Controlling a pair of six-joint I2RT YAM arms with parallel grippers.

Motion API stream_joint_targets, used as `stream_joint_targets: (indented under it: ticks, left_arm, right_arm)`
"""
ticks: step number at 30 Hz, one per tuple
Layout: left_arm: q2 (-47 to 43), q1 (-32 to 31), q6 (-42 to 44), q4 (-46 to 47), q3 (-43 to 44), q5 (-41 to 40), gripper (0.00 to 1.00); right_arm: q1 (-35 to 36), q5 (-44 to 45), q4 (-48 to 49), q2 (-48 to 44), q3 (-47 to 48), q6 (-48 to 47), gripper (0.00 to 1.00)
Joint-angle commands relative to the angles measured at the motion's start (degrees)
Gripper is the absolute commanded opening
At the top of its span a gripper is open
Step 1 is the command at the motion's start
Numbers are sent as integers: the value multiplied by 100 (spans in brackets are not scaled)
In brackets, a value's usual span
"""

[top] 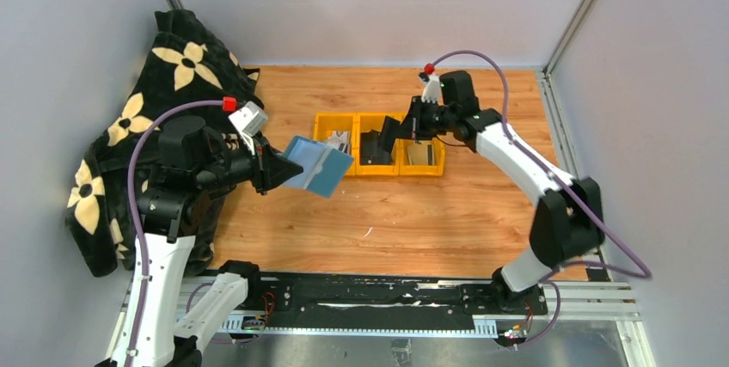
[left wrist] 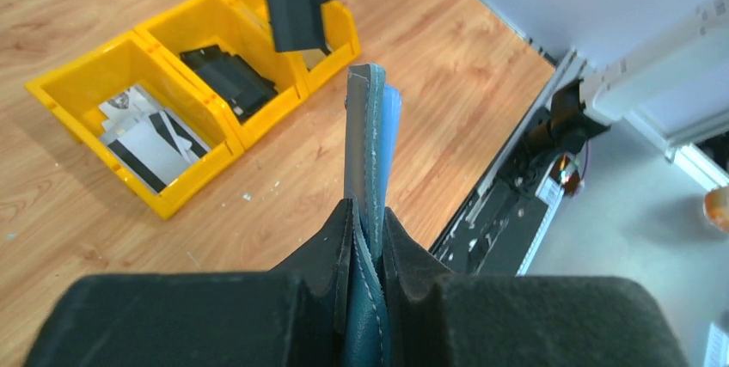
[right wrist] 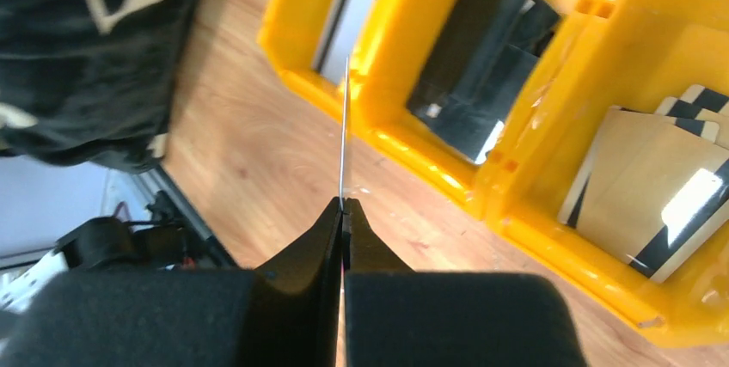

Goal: Take the credit cards out of the card holder
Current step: Place the credit card in the storage box, then place the card holder at the center of the board.

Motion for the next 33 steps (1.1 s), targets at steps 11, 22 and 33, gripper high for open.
stream_joint_targets:
  ticks: [11, 22, 33]
  left_arm:
    - [546, -591, 1839, -733, -612, -931, 6]
    - [1798, -1808, 2888, -497, -1144, -2387, 4]
    - [2542, -3056, 3238, 1106, -1850, -4293, 13]
  right_arm:
    - [61, 325, -1078, 2599, 2149, -684, 0]
    - [404, 434, -1332, 3364, 2651, -784, 13]
    - [418, 1006, -1379, 1608, 2070, -899, 54]
